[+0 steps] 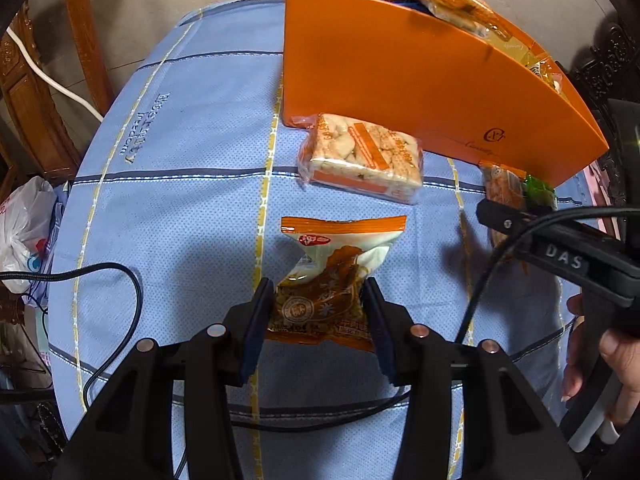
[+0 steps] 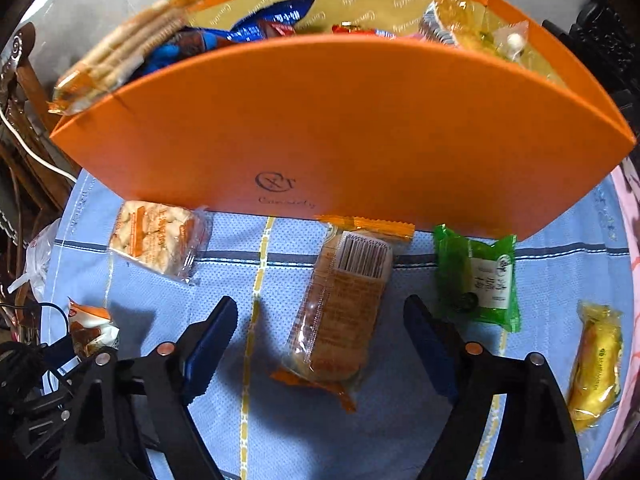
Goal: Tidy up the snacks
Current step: 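Grasp the orange-white snack bag with the left gripper while the right grasps the long bread stick pack, then carry the snack bag and bread stick pack into the orange box, release both, then grasp the clear cracker pack with the left gripper while the right grasps the yellow bun bag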
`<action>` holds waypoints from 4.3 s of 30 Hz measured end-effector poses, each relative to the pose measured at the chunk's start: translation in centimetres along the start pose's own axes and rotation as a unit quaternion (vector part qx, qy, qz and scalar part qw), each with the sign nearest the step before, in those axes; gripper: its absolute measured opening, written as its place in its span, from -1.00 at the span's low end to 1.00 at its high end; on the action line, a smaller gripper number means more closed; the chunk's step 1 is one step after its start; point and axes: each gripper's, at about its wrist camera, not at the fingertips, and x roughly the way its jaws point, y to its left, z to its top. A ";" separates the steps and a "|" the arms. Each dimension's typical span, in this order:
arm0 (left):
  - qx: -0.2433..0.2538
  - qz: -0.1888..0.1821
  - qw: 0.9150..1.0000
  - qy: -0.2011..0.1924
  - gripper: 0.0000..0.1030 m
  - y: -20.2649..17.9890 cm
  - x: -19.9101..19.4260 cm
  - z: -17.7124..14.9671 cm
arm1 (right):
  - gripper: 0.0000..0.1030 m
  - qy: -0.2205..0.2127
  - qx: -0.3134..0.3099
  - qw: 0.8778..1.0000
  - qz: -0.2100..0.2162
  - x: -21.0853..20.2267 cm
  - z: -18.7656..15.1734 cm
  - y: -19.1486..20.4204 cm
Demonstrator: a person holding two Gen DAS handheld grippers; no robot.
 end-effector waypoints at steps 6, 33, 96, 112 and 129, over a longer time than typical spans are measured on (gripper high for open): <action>-0.002 -0.001 1.000 0.003 -0.12 0.0 0.1 -0.2 | -0.31 0.013 -0.011 1.000 -0.009 0.4 0.0 0.5; 0.058 -0.040 0.987 -0.142 -0.12 -5.1 -12.7 8.4 | -0.30 -0.152 -0.047 0.987 0.022 -17.4 2.4 -2.5; 0.033 0.057 0.998 -0.009 0.80 -4.3 2.0 5.3 | 0.73 -0.059 0.056 0.996 0.036 -12.8 -8.7 -9.9; 0.047 0.039 0.998 0.004 0.50 -4.3 6.1 7.8 | 0.73 -0.018 0.024 0.997 0.072 -8.6 -6.1 -6.9; 0.032 0.010 0.999 0.023 0.48 -2.8 2.0 -0.1 | 0.73 -0.069 0.095 0.990 -0.072 -12.3 -9.4 -15.7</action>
